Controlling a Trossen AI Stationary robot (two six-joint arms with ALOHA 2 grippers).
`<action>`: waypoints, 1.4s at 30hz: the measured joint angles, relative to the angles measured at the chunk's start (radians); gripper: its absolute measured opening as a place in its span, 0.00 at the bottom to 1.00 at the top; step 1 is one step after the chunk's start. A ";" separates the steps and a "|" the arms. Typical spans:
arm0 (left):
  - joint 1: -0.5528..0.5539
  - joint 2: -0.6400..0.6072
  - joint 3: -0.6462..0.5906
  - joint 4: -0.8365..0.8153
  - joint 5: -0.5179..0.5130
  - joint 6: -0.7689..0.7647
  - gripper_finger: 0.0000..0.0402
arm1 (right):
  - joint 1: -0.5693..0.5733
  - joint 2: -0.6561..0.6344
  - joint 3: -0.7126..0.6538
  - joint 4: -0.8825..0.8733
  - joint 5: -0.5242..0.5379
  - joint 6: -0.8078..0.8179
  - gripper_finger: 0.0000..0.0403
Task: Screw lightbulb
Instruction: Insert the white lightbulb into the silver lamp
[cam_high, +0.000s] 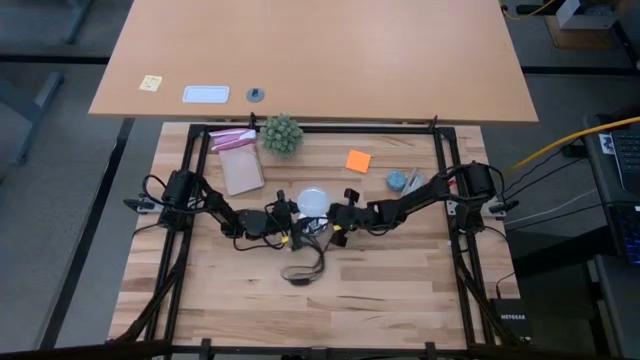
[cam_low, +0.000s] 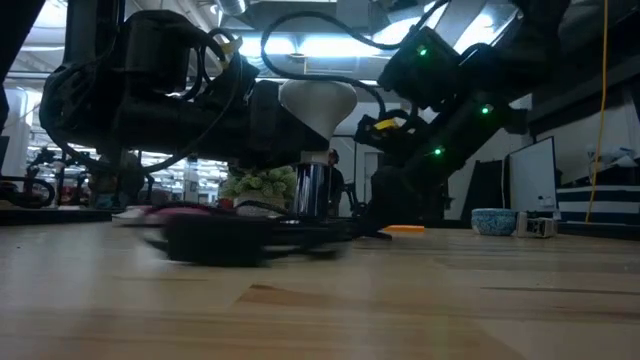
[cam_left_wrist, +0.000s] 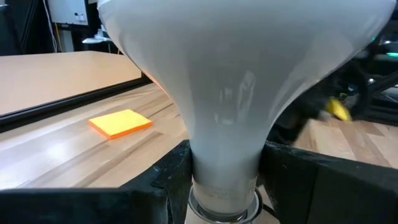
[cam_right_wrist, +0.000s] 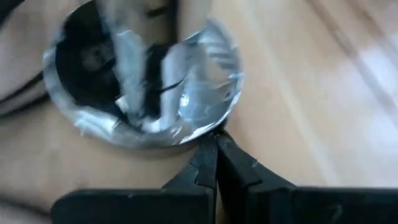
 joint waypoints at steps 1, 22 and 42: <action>0.000 0.000 0.000 0.000 0.001 -0.001 0.38 | -0.006 0.001 -0.001 0.011 0.002 -0.002 0.02; -0.001 0.000 0.000 -0.003 0.008 -0.003 0.38 | 0.020 0.000 -0.002 0.063 0.054 -0.077 0.02; -0.002 -0.001 0.001 -0.019 0.010 -0.005 0.38 | 0.217 -0.170 0.000 -0.049 0.115 -0.099 0.02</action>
